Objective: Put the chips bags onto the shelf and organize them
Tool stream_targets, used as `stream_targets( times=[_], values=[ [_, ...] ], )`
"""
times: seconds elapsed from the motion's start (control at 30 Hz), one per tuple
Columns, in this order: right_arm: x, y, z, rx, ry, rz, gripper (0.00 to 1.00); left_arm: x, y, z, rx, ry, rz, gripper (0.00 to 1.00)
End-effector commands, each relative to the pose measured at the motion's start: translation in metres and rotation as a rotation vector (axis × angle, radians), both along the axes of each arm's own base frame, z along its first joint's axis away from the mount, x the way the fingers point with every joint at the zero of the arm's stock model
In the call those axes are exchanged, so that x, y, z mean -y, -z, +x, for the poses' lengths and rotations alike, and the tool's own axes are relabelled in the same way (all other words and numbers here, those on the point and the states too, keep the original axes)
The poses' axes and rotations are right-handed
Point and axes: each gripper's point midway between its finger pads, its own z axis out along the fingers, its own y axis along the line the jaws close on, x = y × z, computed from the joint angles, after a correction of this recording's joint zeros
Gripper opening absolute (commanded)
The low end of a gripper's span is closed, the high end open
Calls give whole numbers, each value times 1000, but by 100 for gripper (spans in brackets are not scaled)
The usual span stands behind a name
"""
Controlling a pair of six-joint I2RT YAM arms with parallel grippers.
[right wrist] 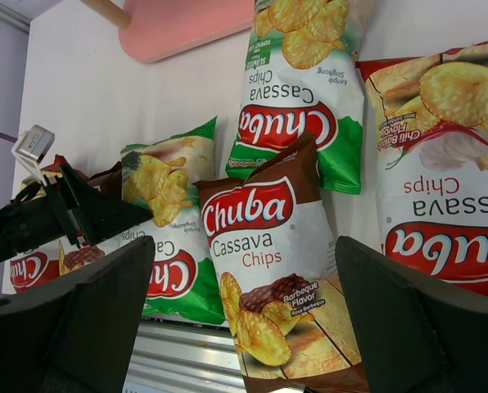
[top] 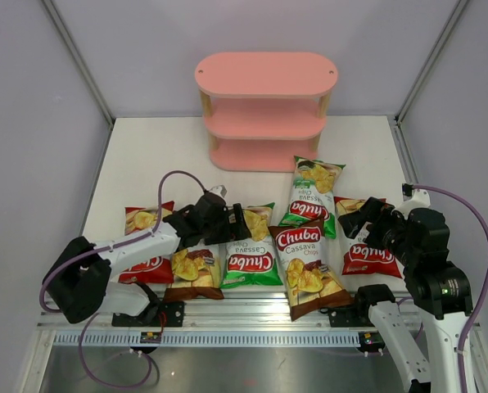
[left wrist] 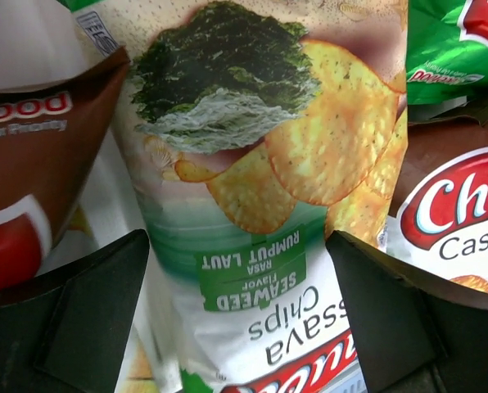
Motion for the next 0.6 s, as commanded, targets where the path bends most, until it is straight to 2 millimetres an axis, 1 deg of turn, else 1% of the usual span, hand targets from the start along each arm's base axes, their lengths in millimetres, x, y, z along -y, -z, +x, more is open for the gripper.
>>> stream_targets(
  times=[0.0,0.1,0.13,0.17,0.23,0.27,0.4,0.47,0.5,0.57],
  values=[
    [-5,-11,5,51,-19,18,100,19,6,5,-17,-20,-94,97],
    [-6,-10,6,47,-26,24,100,24,11,7,-22,-36,-121,98],
    [-6,-11,6,49,-23,27,99,21,17,5,-37,-55,-124,98],
    [-7,-10,6,50,-25,30,99,26,13,8,-16,-59,-160,97],
    [-8,-8,6,44,-26,38,99,27,12,9,-14,-86,-200,91],
    [-9,-9,6,47,-28,41,99,26,13,9,-4,-97,-215,85],
    [-12,-8,7,45,-40,56,99,20,5,18,47,-165,-246,68],
    [-13,-6,7,38,-43,62,99,22,-3,21,69,-174,-275,56],
    [-14,-7,6,42,-49,67,99,20,-5,25,88,-194,-274,44],
    [-16,-6,7,40,-55,73,99,21,-11,28,103,-204,-293,36]
  ],
)
